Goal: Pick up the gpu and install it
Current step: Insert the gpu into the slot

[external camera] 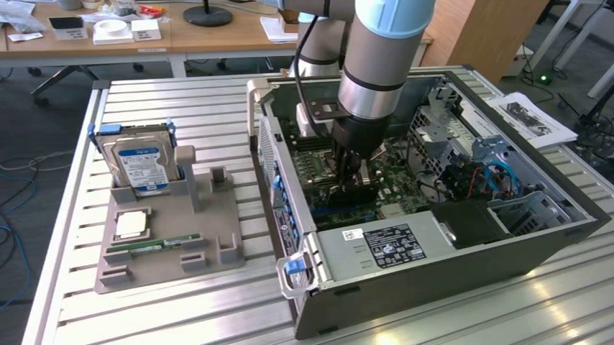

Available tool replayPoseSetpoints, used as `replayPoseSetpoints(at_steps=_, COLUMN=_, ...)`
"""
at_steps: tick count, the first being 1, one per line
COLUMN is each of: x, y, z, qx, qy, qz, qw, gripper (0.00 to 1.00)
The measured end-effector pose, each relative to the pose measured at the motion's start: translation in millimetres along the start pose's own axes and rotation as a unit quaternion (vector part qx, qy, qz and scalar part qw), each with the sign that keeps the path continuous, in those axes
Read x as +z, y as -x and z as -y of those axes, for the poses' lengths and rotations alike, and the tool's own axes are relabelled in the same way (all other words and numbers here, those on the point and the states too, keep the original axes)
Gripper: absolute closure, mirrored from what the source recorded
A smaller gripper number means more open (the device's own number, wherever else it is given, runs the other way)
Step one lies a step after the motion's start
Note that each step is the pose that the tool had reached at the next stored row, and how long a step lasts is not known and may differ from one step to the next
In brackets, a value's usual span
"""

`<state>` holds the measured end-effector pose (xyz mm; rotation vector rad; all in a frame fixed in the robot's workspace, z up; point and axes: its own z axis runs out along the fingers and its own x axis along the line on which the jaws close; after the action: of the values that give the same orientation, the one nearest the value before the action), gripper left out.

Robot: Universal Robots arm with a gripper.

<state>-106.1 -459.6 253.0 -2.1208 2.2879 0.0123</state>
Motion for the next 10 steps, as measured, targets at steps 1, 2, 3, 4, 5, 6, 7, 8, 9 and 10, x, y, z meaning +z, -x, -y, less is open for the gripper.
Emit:
replayPoseSetpoints(at_steps=1, x=0.1, y=0.0, z=0.0, qx=0.000, qy=0.0000, qz=0.0001, qw=1.0000, gripper=0.74)
replayPoseSetpoints(at_steps=2, x=0.3, y=0.0, z=0.0, qx=0.000, qy=0.0000, qz=0.0001, qw=1.0000, gripper=0.74)
replayPoseSetpoints(at_steps=3, x=0.5, y=0.1, z=-0.2, qx=0.000, qy=-0.0001, qz=0.0001, qw=1.0000, gripper=0.74)
replayPoseSetpoints(at_steps=4, x=0.5, y=0.0, z=-0.2, qx=0.000, qy=-0.0001, qz=0.0000, qw=1.0000, gripper=0.74)
replayPoseSetpoints(at_steps=5, x=0.5, y=0.0, z=-0.2, qx=0.000, qy=-0.0001, qz=0.0000, qw=1.0000, gripper=0.74)
replayPoseSetpoints(at_steps=6, x=0.5, y=0.0, z=-0.2, qx=0.000, qy=-0.0001, qz=-0.0001, qw=1.0000, gripper=0.74)
replayPoseSetpoints(at_steps=7, x=0.5, y=0.0, z=-0.3, qx=0.000, qy=-0.0001, qz=-0.0001, qw=1.0000, gripper=0.74)
replayPoseSetpoints(at_steps=8, x=0.5, y=0.0, z=-0.3, qx=0.000, qy=-0.0001, qz=-0.0001, qw=1.0000, gripper=0.74)
replayPoseSetpoints(at_steps=9, x=0.6, y=0.0, z=-0.5, qx=0.000, qy=-0.0001, qz=-0.0001, qw=1.0000, gripper=0.74)
replayPoseSetpoints(at_steps=10, x=0.7, y=0.0, z=-0.8, qx=0.000, qy=-0.0001, qz=-0.0001, qw=1.0000, gripper=0.74)
